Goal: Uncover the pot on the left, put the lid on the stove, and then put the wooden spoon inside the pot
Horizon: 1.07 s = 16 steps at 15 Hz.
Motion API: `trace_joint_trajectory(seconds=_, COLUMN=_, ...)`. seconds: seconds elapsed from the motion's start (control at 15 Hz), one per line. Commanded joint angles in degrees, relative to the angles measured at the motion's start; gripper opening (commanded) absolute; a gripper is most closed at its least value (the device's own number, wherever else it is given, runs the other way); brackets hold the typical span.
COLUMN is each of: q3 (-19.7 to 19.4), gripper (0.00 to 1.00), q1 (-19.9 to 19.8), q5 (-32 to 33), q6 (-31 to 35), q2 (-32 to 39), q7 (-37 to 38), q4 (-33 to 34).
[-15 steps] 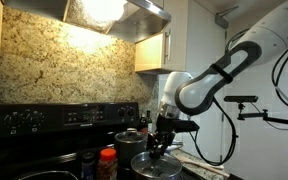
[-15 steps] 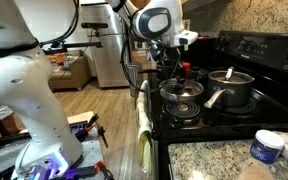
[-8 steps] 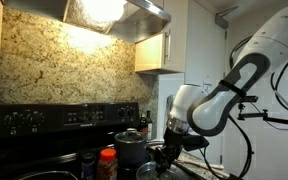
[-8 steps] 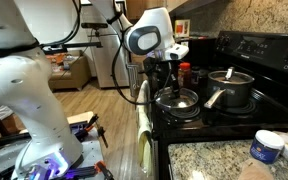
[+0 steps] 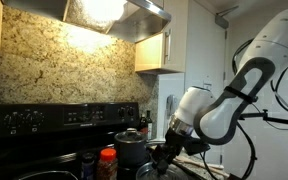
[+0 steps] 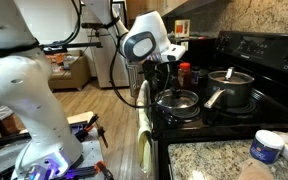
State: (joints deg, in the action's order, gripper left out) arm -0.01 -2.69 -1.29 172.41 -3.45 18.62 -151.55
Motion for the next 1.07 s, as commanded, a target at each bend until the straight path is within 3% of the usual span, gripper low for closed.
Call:
trace_joint_trajectory(seconds=0.0, q3=0.22, gripper=1.00, q1=-2.09, q5=4.73, q6=3.07, q2=-2.31, q7=4.01, q4=-2.47)
trace_joint_trajectory(seconds=0.13, q3=0.33, gripper=1.00, q1=-5.06, q5=10.87, q6=1.13, q2=-6.67, q7=8.81, q4=-4.05)
trace_joint_trajectory(seconds=0.27, q3=0.79, gripper=1.00, q1=-7.31, q5=13.01, q6=-4.43, q2=-13.16, q7=12.03, q4=-5.95)
trace_joint_trajectory(seconds=0.53, q3=-0.10, gripper=1.00, q1=-8.71, q5=6.72, q6=-18.52, q2=-26.10, q7=7.27, q4=-8.34)
trace_joint_trajectory(seconds=0.8, q3=-1.69, gripper=1.00, q1=-13.16, q5=7.22, q6=-35.04, q2=-35.01, q7=6.65, q4=-6.96)
trace_joint_trajectory(seconds=0.93, q3=-1.94, gripper=1.00, q1=-16.15, q5=9.04, q6=-36.32, q2=-36.80, q7=7.11, q4=-6.99)
trace_joint_trajectory(seconds=1.0, q3=-1.34, gripper=1.00, q1=-14.66, q5=7.45, q6=-35.14, q2=-34.77, q7=7.29, q4=-6.08)
